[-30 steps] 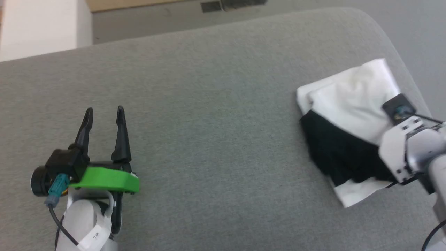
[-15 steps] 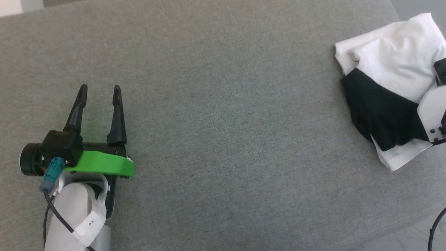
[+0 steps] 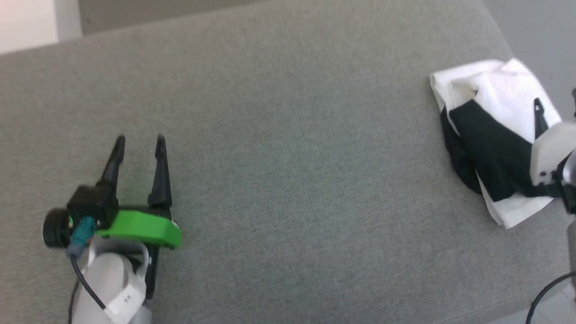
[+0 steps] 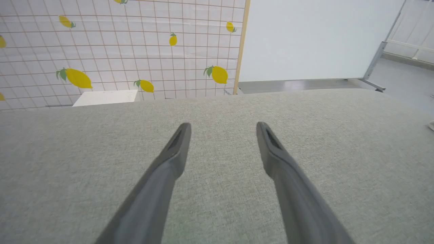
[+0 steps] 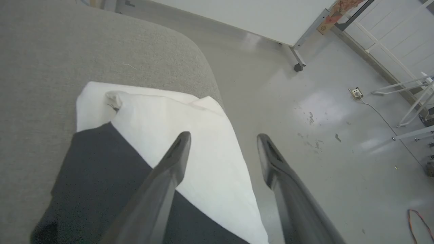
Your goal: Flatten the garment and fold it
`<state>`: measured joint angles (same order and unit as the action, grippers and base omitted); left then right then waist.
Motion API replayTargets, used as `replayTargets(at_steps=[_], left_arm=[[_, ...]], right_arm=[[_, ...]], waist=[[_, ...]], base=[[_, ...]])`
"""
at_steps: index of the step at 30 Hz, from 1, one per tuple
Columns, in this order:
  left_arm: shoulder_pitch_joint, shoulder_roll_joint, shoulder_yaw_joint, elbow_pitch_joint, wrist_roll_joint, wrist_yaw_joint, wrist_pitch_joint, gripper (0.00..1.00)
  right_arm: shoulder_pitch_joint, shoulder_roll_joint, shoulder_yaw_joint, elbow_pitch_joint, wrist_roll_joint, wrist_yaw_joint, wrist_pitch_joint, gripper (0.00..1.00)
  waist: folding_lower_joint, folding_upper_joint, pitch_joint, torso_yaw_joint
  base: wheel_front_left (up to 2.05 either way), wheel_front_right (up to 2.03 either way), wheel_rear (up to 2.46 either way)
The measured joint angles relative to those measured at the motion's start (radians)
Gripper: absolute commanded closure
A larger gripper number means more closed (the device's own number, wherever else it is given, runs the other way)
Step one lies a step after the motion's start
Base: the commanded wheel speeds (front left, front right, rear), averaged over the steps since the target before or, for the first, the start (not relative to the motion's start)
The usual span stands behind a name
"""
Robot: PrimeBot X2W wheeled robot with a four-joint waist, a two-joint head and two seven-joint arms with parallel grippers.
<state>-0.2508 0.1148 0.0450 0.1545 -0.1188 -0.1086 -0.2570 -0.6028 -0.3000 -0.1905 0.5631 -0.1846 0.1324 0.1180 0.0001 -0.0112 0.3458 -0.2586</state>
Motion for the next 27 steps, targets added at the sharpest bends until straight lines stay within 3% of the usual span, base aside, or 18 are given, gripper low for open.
replayTargets(at_steps=[5, 13, 18, 27], left_arm=[[0.059, -0.021, -0.001, 0.027, -0.033, 0.006, 0.000, 0.00], [0.126, -0.040, -0.029, 0.064, -0.058, 0.005, 0.000, 0.00], [0.160, -0.045, -0.036, 0.083, -0.060, 0.004, 0.000, 0.00], [0.179, -0.051, -0.065, 0.114, -0.061, 0.004, 0.000, 0.00]], right_arm=[[0.107, 0.062, -0.013, -0.093, 0.097, 0.000, -0.102, 0.00], [0.358, 0.163, -0.001, -0.340, 0.249, 0.000, -0.212, 0.00], [0.505, 0.218, 0.026, -0.473, 0.277, 0.000, -0.237, 0.00], [0.598, 0.247, 0.082, -0.558, 0.281, 0.000, -0.252, 0.00]], waist=[[0.0000, 0.0000, -0.091, 0.018], [-0.0001, 0.0000, -0.233, 0.075], [-0.0001, 0.0000, -0.291, 0.141], [-0.0001, 0.0000, -0.354, 0.253]], base=[[0.00, 0.00, 0.00], [0.00, 0.00, 0.00], [0.00, 0.00, 0.00], [0.00, 0.00, 0.00]])
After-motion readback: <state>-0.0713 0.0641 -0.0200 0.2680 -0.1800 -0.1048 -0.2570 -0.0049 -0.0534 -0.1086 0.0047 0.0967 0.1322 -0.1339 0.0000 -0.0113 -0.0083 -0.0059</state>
